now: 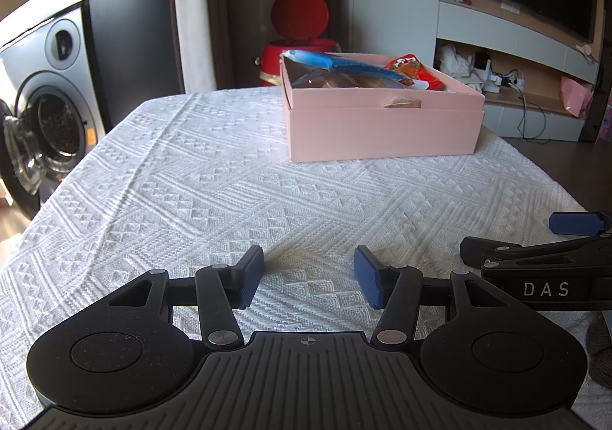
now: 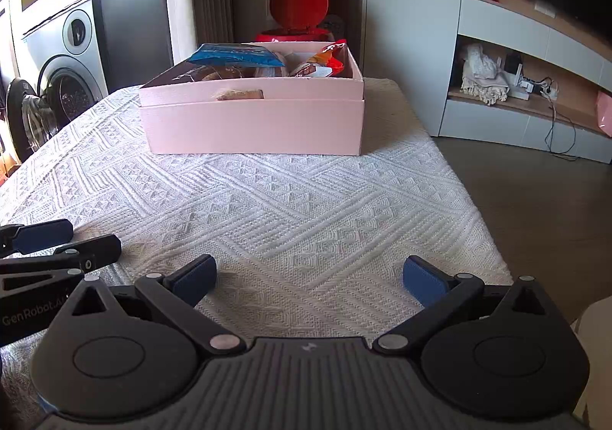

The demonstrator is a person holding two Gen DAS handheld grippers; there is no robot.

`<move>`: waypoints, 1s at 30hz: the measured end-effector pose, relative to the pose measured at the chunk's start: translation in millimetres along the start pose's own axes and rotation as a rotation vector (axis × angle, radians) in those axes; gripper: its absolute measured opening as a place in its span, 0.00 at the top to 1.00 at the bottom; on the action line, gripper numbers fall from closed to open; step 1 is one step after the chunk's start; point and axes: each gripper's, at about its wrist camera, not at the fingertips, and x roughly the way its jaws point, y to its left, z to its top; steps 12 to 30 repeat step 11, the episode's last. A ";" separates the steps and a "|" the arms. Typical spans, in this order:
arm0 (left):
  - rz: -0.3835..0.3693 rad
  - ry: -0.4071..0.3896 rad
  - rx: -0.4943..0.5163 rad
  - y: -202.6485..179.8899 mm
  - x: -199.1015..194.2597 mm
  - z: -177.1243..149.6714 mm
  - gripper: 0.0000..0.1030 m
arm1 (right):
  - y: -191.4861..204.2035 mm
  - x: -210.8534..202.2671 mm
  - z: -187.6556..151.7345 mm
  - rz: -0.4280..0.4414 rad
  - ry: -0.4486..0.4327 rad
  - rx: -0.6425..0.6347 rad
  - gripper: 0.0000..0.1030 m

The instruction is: Organize snacks

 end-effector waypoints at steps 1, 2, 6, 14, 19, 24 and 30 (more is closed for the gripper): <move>-0.001 0.000 0.000 0.0 -0.1 0.1 0.44 | 0.0 0.0 0.0 0.000 0.000 0.000 0.00; -0.003 -0.001 0.000 -0.1 -0.1 0.1 0.44 | -0.1 -0.3 -0.1 0.000 0.000 0.000 0.00; -0.014 -0.001 0.001 0.3 0.1 0.1 0.45 | 1.1 0.3 -0.3 0.000 0.000 -0.001 0.00; -0.016 -0.002 0.004 0.4 0.3 0.1 0.45 | 1.2 0.4 -0.1 0.000 0.000 -0.001 0.00; -0.016 -0.002 0.004 0.4 0.3 0.1 0.45 | 1.2 0.4 -0.1 0.000 0.000 -0.001 0.00; -0.016 -0.002 0.004 0.4 0.3 0.1 0.45 | 1.2 0.4 -0.1 0.000 0.000 -0.001 0.00; -0.016 -0.002 0.004 0.4 0.3 0.1 0.45 | 1.2 0.4 -0.1 0.000 0.000 -0.001 0.00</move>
